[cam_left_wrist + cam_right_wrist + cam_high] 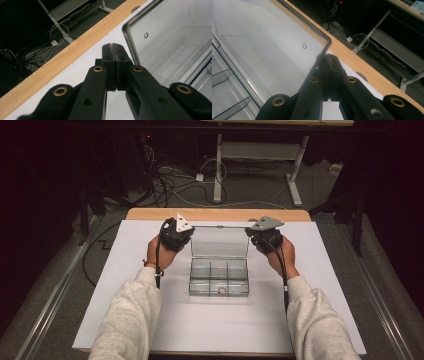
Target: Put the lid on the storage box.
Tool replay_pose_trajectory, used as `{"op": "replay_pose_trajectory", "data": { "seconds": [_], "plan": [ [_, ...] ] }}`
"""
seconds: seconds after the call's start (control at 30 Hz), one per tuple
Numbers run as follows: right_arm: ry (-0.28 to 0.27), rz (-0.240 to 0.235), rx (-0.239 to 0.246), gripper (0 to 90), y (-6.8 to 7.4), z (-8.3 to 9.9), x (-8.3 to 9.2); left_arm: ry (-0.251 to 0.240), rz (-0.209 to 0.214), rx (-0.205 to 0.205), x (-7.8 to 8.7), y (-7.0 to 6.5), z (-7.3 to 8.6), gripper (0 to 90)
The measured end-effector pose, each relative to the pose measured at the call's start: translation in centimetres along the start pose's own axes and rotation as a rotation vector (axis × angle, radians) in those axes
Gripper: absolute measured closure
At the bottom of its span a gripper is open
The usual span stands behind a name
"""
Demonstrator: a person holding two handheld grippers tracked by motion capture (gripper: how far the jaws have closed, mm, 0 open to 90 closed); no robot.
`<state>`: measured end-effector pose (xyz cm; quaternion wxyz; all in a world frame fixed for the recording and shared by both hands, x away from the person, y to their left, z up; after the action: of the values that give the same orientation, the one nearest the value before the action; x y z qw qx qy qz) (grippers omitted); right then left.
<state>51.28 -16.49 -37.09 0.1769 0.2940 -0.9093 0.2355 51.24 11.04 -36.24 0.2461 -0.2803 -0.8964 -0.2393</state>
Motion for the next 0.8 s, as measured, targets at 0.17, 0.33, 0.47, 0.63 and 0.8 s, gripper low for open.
{"op": "replay_pose_trajectory", "data": {
  "seconds": [0.17,0.33,0.47,0.63,0.8],
  "plan": [
    [-0.010,0.008,-0.005,90.0,0.2,0.1,0.3,-0.008,-0.008,-0.004,0.3,-0.2,0.0,86.7],
    [-0.018,0.008,0.000,90.0,0.4,0.2,0.5,-0.019,-0.006,-0.005,0.6,-0.3,0.1,86.6],
    [-0.028,0.010,-0.001,90.0,0.5,0.2,0.7,-0.024,-0.005,-0.006,0.8,-0.4,0.2,86.6],
    [-0.038,0.017,-0.010,90.0,0.7,0.0,1.1,-0.037,0.000,-0.002,1.3,-0.6,0.1,86.6],
    [-0.040,0.017,-0.015,90.0,0.8,-0.1,1.4,-0.042,-0.003,-0.009,1.6,-0.7,0.1,86.6]
  ]
}}
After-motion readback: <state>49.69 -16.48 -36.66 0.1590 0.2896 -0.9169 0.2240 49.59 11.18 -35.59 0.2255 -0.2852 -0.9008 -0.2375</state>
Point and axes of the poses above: each handheld gripper's, and its own axes: x roughly backward along the jaws, z roughly out of its underside, y roughly to its left, the point moved 3 cm from there along -x, roughly forward along the jaws, and after that the axes turned 2 degrees about x, right-handed, at the moved point
